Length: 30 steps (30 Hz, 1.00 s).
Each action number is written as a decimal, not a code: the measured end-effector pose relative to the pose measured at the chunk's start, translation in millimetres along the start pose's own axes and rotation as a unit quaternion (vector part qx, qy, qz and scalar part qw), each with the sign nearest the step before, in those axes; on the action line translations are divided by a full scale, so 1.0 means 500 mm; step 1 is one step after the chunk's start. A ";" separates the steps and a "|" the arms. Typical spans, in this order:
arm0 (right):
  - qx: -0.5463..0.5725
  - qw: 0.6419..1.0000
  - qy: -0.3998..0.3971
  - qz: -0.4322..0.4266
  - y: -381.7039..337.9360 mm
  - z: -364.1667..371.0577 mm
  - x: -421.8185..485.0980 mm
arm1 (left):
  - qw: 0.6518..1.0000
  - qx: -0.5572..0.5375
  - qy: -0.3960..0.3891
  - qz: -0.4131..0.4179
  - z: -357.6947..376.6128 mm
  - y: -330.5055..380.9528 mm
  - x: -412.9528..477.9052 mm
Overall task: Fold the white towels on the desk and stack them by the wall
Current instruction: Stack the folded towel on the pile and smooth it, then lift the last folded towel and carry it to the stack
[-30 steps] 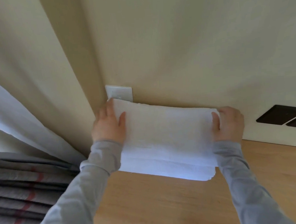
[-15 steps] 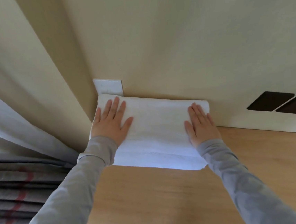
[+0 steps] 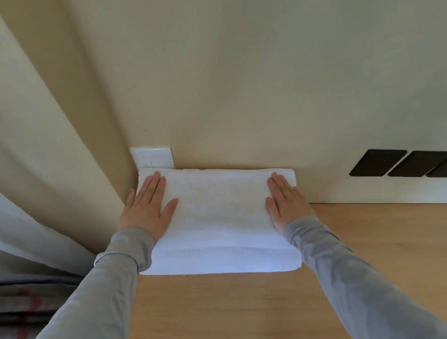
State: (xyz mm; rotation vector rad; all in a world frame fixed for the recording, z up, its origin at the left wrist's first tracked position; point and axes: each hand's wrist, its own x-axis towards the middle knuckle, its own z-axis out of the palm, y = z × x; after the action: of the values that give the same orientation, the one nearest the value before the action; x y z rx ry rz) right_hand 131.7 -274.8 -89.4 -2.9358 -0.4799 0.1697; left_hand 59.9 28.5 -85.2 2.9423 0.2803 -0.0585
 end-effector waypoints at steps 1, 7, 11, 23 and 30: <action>-0.004 1.000 -0.009 0.002 -0.002 -0.007 0.000 | 1.000 0.009 -0.004 0.004 -0.005 0.000 0.000; 0.035 0.999 0.009 0.013 -0.035 -0.083 -0.025 | 0.997 0.075 0.017 0.016 -0.069 0.054 -0.006; 0.040 0.998 0.051 -0.003 -0.074 -0.140 -0.058 | 0.994 0.081 0.024 0.075 -0.118 0.153 -0.014; -0.024 0.987 0.159 0.023 -0.002 -0.332 -0.157 | 0.984 0.090 0.056 0.143 -0.258 0.360 -0.058; -0.020 0.978 0.190 0.082 0.158 -0.415 -0.279 | 0.975 0.072 0.078 0.197 -0.317 0.544 -0.100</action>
State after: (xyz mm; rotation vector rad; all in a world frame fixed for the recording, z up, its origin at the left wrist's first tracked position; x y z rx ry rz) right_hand 52.8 -423.0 111.9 -2.9393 -0.1847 -0.3815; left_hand 66.4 -213.4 122.1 3.0883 -0.3040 0.2154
